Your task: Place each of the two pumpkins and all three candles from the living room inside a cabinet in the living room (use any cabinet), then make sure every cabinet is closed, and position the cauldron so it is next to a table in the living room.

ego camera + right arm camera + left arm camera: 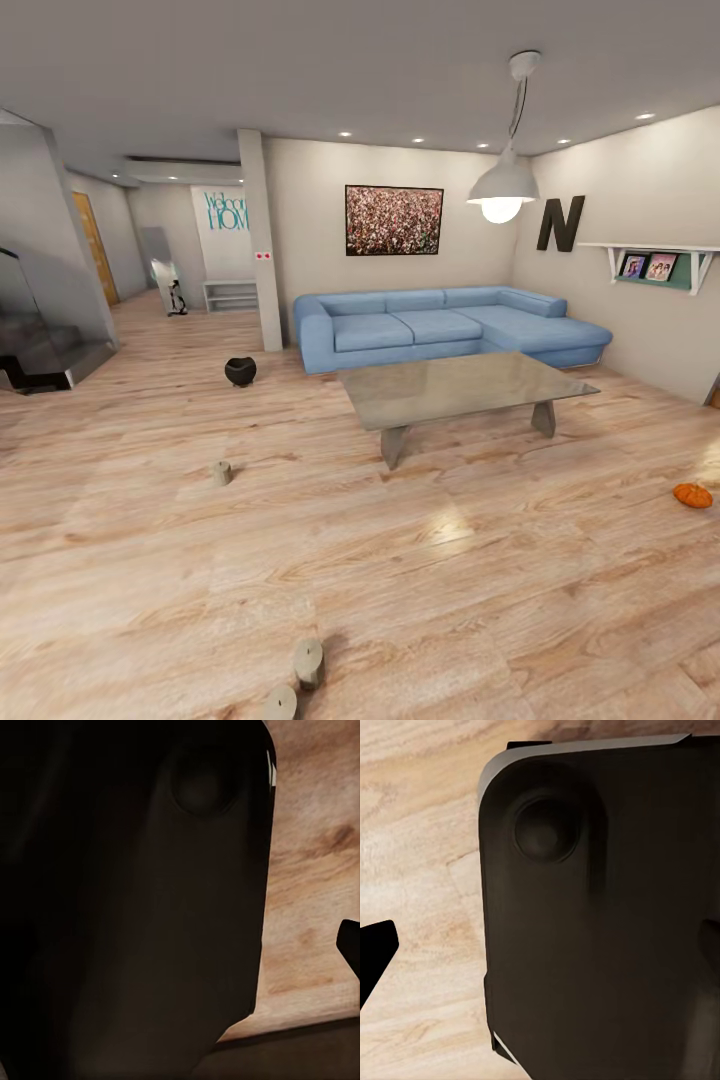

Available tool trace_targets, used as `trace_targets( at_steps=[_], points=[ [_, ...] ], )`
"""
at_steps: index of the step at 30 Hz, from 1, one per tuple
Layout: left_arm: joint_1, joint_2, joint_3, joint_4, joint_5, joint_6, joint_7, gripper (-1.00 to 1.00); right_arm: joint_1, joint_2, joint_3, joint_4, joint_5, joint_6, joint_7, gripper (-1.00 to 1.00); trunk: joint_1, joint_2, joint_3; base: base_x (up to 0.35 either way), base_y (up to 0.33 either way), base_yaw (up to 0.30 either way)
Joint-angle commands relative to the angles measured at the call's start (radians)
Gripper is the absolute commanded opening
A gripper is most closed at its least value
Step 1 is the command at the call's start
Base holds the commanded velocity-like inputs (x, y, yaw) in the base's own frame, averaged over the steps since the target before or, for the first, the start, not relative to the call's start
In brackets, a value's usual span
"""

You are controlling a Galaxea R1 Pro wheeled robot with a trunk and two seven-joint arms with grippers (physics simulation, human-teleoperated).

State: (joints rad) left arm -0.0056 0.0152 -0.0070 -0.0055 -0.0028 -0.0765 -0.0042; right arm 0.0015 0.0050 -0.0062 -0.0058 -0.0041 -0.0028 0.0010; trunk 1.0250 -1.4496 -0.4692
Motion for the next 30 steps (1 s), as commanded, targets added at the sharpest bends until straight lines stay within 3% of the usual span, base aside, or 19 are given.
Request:
trace_targets(
  at_steps=[1, 15, 30],
  points=[
    [-0.001, 0.0, -0.001, 0.001, 0.0, -0.004, 0.0, 1.0, 0.0, 0.0, 0.0, 0.0, 0.0, 0.0, 0.0, 1.0, 0.0, 0.0, -0.001, 0.0, 0.0, 0.0],
    [-0.001, 0.0, -0.001, 0.001, 0.0, -0.006, -0.001, 1.0, 0.0, 0.001, 0.0, 0.002, -0.001, 0.0, -0.001, 1.0, 0.0, 0.0, -0.001, -0.037, 0.007, -0.009],
    [-0.001, 0.0, -0.002, 0.001, 0.001, -0.022, -0.008, 1.0, 0.0, 0.001, -0.001, 0.004, -0.001, 0.0, 0.001, 1.0, 0.0, 0.0, -0.001, -0.135, 0.206, -0.262]
  ],
)
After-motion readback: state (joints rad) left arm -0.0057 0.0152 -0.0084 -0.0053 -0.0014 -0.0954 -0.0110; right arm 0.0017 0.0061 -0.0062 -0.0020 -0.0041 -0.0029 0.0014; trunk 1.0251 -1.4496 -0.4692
